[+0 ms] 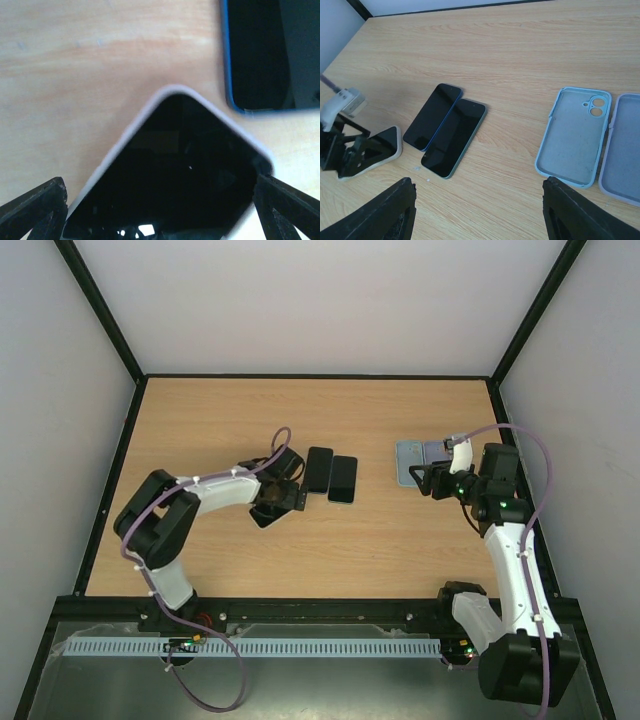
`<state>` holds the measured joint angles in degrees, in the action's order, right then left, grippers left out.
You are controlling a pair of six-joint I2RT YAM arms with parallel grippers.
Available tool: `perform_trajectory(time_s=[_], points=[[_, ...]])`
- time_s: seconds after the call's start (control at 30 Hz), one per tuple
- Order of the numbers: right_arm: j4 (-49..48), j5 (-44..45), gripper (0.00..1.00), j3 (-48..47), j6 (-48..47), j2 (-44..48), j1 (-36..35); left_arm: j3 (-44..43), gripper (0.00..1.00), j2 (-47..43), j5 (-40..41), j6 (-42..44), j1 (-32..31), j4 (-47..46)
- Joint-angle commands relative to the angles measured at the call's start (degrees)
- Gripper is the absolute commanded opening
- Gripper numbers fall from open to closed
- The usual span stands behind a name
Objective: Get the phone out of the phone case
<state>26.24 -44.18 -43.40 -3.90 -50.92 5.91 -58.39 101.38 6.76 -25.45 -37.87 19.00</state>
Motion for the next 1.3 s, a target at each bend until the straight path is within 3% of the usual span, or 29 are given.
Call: perform_trajectory(time_s=[0.0,0.2,0.27,0.37,0.6,0.93,1.27], points=[[-1.4,0.13,0.68,0.34,-0.72,-0.84,-0.11,5.18,1.0,-6.33,-9.55,0.69,-1.43,6.65],[-1.72,0.28,0.68,0.5,-0.46,-0.56,-0.11,10.34,1.0,-14.74,-11.95,-2.95,-5.17,6.31],[-2.0,0.53,0.68,0.6,-0.28,-0.58,-0.11,8.83,1.0,-14.43,-8.82,-5.88,-5.46,8.37],[-1.99,0.79,0.68,0.57,-0.32,-0.97,-0.11,2.4,1.0,-10.47,-1.02,-10.87,-5.29,13.84],[-2.07,1.96,0.68,0.59,-0.39,-0.89,-0.11,-16.93,1.0,3.55,6.97,-8.07,-5.18,27.22],[-2.05,1.88,0.68,0.51,-0.41,-0.84,-0.11,-17.14,1.0,8.23,-0.65,-2.2,-3.62,27.07],[-1.78,1.91,0.68,0.24,-0.67,-0.66,-0.11,-15.52,1.0,11.38,-2.39,-1.15,-1.48,26.69]])
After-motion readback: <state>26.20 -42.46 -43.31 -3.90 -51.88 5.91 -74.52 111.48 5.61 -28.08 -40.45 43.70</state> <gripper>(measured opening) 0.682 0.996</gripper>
